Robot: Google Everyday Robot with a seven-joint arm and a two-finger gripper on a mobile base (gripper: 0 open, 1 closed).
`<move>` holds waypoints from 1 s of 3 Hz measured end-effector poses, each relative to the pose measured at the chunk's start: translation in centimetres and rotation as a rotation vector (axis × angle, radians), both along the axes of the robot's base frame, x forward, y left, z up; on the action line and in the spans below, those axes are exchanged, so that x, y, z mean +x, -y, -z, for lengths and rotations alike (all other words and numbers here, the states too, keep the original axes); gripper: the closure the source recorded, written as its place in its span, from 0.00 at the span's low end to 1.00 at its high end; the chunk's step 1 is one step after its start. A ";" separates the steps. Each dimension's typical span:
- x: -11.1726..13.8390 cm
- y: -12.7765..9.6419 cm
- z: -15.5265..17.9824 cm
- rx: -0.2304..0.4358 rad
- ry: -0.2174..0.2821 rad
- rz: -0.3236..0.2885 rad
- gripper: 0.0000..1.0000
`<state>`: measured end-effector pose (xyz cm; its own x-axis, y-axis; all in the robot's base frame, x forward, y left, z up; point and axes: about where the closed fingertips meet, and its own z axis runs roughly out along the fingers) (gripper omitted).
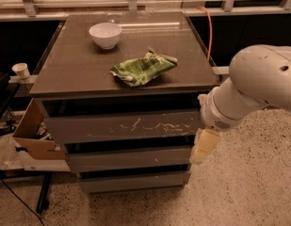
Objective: Open top drawer
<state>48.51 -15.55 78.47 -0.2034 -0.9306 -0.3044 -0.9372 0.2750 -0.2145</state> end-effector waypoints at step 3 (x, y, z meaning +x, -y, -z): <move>2.5 -0.2 3.6 0.064 0.012 -0.018 0.00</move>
Offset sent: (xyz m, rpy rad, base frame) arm 0.0231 -0.0025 -0.0382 0.0635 -0.0105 0.0041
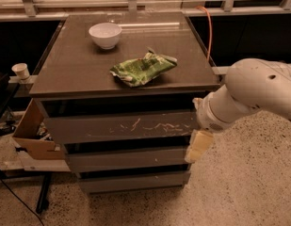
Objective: Open top drawer
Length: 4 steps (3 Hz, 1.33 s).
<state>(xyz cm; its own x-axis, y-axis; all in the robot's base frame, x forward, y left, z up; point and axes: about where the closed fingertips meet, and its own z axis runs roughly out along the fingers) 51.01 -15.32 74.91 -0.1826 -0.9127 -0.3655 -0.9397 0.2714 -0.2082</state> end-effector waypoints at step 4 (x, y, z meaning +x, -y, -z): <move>5.5 -2.2 5.6 0.090 -0.021 -0.101 0.00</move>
Offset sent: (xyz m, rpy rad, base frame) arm 0.0456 0.0172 -0.0522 0.0863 0.0165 0.1016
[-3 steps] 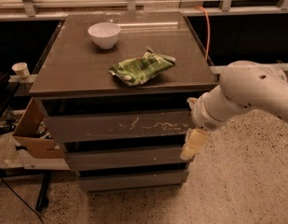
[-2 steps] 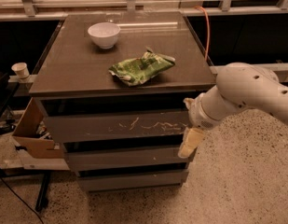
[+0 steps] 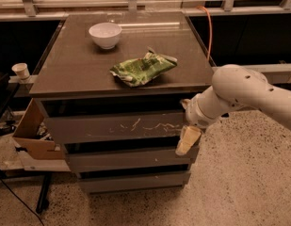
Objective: Open top drawer
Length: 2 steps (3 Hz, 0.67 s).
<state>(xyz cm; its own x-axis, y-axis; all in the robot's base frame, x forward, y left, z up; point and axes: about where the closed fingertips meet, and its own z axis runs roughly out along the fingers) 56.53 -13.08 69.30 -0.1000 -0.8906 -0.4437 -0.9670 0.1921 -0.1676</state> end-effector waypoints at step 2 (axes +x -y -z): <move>2.5 -0.8 1.0 0.009 -0.002 -0.019 0.00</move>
Offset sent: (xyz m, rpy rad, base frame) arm 0.0416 0.0088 -0.0128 0.0099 0.0001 0.0226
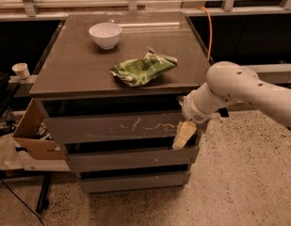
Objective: Open top drawer
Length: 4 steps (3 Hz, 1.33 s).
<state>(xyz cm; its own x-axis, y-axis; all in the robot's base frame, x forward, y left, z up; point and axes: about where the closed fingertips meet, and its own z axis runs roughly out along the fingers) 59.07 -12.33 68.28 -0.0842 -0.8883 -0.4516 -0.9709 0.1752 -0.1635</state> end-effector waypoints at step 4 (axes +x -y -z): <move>-0.3 0.5 3.8 -0.051 -0.179 -0.015 0.00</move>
Offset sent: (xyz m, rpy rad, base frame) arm 0.0086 0.0008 -0.0280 -0.0257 0.1048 0.0182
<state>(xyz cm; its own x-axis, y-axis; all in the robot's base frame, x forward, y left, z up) 58.72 -12.82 64.50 -0.1460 -0.9115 -0.3845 -0.9877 0.1565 0.0041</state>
